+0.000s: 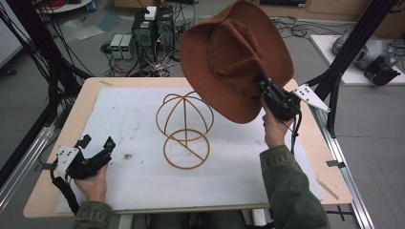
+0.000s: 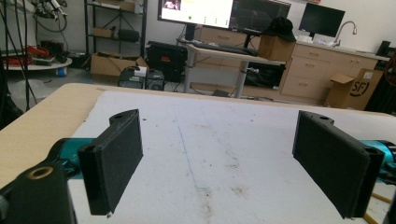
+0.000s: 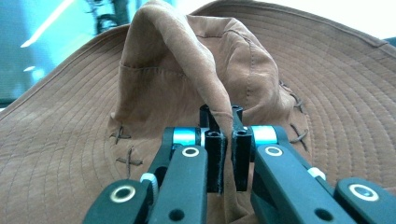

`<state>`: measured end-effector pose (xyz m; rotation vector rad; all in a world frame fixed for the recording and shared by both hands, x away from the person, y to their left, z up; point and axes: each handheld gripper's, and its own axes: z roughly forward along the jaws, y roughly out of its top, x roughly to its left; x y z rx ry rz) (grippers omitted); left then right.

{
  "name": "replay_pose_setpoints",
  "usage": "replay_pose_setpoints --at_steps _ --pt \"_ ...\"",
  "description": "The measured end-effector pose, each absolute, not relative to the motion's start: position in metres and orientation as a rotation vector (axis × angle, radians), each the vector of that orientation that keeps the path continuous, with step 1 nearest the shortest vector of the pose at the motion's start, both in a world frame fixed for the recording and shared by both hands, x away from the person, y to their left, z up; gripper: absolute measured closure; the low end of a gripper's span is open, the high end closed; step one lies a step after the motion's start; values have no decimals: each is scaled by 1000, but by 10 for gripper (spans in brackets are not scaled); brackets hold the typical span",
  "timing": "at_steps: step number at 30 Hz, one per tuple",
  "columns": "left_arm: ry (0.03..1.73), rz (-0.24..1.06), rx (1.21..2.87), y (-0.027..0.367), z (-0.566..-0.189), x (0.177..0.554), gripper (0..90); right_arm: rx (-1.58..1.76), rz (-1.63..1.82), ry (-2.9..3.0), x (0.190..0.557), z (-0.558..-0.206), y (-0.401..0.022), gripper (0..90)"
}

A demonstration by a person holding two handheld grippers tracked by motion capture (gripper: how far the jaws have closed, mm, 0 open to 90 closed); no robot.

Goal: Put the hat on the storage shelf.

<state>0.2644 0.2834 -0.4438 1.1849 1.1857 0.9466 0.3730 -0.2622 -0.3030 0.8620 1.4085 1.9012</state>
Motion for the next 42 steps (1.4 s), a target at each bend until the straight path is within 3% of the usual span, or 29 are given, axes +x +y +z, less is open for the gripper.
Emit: replay_pose_setpoints --at_steps 11,24,42 --pt "1187 942 1179 286 -444 264 163 728 2007 1519 345 -278 -220 882" --pt "1197 942 1164 291 -444 263 164 646 2055 1648 335 -275 -176 880" --pt "1196 937 1173 289 -445 263 165 735 2056 1783 325 -298 -177 874"
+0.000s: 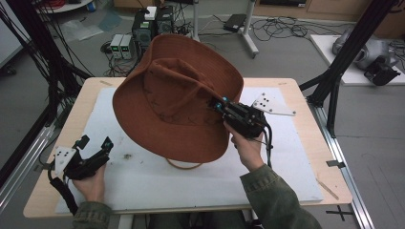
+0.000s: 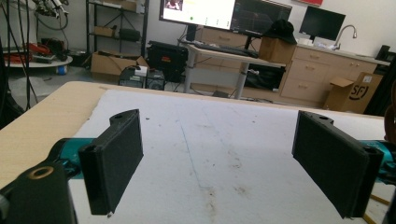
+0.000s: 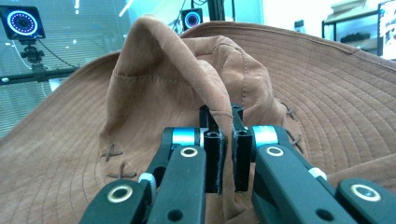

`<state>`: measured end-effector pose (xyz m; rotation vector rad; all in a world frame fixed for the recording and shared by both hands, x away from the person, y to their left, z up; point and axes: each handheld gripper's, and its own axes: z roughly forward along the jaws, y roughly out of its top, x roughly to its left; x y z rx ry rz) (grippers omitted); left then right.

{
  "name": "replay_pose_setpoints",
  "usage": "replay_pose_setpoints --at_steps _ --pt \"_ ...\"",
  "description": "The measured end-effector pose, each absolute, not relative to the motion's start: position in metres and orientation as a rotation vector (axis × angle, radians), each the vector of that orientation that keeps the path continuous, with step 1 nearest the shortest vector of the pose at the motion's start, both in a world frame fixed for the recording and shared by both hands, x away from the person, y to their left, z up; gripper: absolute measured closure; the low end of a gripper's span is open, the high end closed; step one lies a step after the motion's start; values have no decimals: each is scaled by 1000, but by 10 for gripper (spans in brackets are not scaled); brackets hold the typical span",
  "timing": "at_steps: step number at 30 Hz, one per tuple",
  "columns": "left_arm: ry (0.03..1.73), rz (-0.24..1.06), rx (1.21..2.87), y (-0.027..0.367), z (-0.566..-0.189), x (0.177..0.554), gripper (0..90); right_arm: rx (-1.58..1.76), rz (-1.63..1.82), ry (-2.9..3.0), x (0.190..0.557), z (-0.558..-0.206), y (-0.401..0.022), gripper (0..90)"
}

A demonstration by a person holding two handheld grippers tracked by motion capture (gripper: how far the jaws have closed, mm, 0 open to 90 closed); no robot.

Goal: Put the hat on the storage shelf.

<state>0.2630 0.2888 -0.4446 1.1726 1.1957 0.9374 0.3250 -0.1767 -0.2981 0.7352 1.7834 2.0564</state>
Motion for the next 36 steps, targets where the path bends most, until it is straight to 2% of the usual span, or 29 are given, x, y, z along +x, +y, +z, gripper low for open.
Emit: replay_pose_setpoints --at_steps 16,22,24,29,33,35,36 --pt "1199 935 1179 289 -446 263 165 793 2016 1939 319 -308 -174 862" --pt "1196 936 1180 288 -445 264 166 788 2032 1913 318 -310 -175 808" --pt "1196 937 1180 288 -445 264 166 794 2042 1911 318 -310 -175 696" --pt "1197 936 1181 288 -445 263 166 751 2003 1874 315 -308 -175 350" --pt "1195 936 1179 288 -445 263 166 697 2007 1856 312 -308 -174 184" --pt "1196 936 1179 288 -445 263 166 682 2009 1842 310 -308 -174 119" --pt "1195 935 1179 288 -445 263 166 679 2011 1841 309 -307 -174 119"
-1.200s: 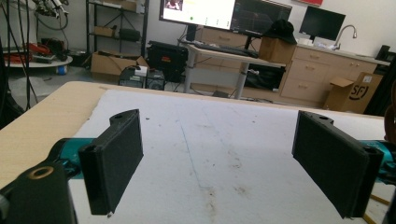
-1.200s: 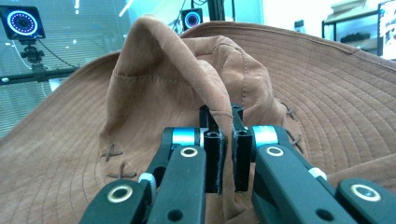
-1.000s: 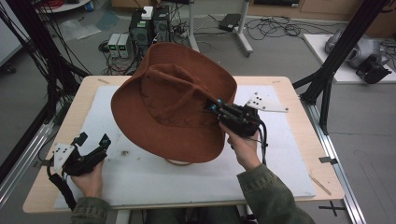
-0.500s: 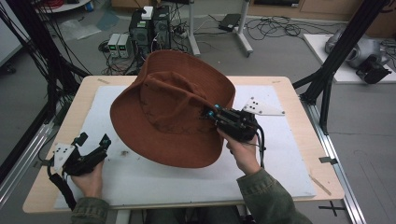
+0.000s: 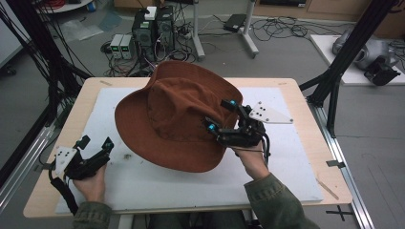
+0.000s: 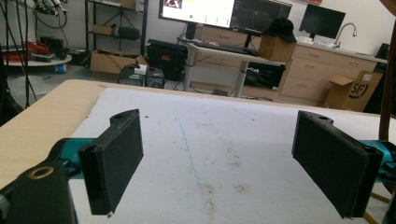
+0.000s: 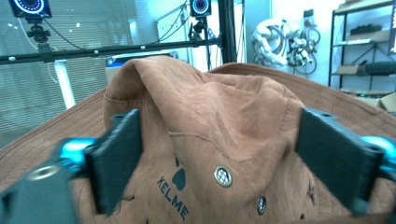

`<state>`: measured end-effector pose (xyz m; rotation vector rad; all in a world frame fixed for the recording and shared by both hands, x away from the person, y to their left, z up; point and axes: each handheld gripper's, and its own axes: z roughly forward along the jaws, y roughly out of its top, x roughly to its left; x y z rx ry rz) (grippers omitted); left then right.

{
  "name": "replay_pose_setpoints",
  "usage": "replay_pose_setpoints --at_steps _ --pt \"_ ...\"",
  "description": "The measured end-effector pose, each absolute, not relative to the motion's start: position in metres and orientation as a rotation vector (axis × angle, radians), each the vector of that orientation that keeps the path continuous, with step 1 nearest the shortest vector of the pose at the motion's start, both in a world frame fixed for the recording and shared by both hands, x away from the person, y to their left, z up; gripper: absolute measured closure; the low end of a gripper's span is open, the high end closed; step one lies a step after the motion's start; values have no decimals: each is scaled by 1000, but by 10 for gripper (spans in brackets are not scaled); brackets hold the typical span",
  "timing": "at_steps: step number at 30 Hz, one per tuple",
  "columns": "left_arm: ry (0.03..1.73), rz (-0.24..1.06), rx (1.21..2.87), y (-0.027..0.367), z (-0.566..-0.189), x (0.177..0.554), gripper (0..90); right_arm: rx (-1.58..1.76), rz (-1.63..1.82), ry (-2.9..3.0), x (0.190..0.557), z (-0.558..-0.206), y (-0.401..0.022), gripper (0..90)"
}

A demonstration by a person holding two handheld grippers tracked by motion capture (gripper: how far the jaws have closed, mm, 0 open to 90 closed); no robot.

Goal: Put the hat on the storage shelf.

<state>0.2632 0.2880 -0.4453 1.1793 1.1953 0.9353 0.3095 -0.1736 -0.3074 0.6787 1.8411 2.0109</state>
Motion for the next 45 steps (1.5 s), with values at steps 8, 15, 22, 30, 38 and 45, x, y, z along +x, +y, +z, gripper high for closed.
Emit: replay_pose_setpoints --at_steps 8,15,22,30,38,45 --pt "1197 934 1175 288 -445 263 166 651 2018 1841 306 -303 -183 75" --pt "1193 933 1179 287 -445 263 166 671 1981 1829 302 -301 -206 75" --pt "1193 933 1174 288 -444 262 166 751 1900 1786 293 -303 -245 76" --pt "1192 931 1155 288 -444 262 166 933 1774 1637 280 -321 -285 76" --pt "1206 935 1137 292 -443 260 166 1091 1434 1413 266 -351 -296 76" --pt "1212 940 1129 294 -443 259 166 1178 1336 1379 269 -382 -303 77"
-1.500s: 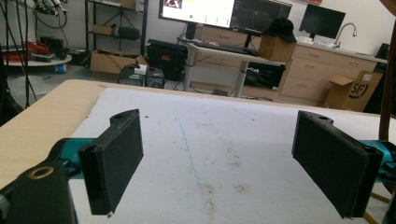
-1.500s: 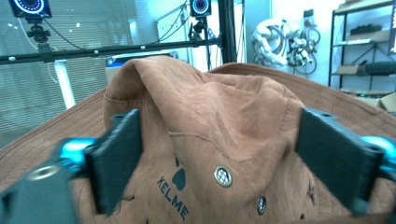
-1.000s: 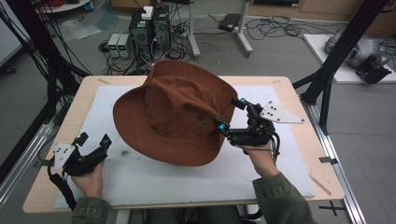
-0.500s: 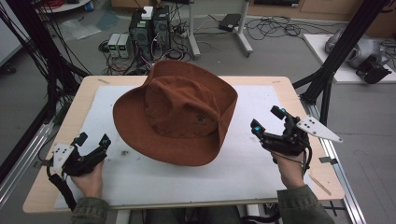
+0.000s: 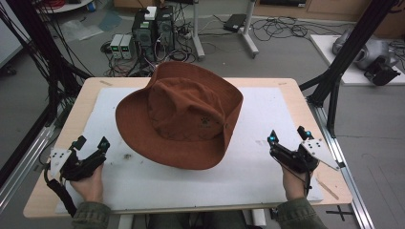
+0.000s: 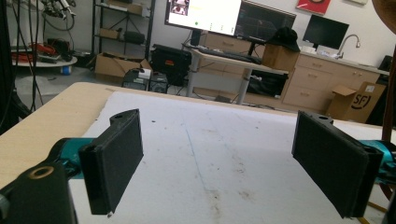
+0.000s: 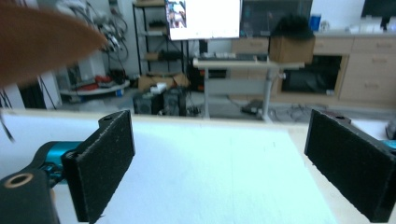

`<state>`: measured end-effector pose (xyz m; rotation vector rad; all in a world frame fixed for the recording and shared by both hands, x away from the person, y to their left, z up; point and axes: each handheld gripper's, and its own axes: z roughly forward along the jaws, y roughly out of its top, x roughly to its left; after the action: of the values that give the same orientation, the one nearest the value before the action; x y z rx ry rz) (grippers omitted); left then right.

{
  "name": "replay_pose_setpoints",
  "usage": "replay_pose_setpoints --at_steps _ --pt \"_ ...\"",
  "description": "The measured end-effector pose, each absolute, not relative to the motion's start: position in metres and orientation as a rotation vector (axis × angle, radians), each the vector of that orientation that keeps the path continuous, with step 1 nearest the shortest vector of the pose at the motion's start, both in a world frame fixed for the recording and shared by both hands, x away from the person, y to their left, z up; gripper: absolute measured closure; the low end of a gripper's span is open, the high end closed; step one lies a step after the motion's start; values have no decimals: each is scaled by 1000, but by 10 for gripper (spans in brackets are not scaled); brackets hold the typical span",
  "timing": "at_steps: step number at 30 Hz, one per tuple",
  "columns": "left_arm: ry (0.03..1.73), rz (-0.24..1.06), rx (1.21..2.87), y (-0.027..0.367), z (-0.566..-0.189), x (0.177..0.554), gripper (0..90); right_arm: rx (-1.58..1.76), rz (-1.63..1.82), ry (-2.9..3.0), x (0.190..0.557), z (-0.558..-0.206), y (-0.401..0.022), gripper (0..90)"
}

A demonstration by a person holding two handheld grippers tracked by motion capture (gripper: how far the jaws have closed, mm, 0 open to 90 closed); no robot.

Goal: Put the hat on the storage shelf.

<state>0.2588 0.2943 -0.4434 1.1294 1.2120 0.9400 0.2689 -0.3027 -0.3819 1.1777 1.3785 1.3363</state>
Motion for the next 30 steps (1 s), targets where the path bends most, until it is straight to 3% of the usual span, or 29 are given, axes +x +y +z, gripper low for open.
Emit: replay_pose_setpoints --at_steps 9,30 --pt "1213 950 1136 294 -444 259 166 1218 1285 1404 275 -421 -306 77" --pt "1214 948 1137 295 -444 258 166 1280 1322 1381 273 -425 -313 76"
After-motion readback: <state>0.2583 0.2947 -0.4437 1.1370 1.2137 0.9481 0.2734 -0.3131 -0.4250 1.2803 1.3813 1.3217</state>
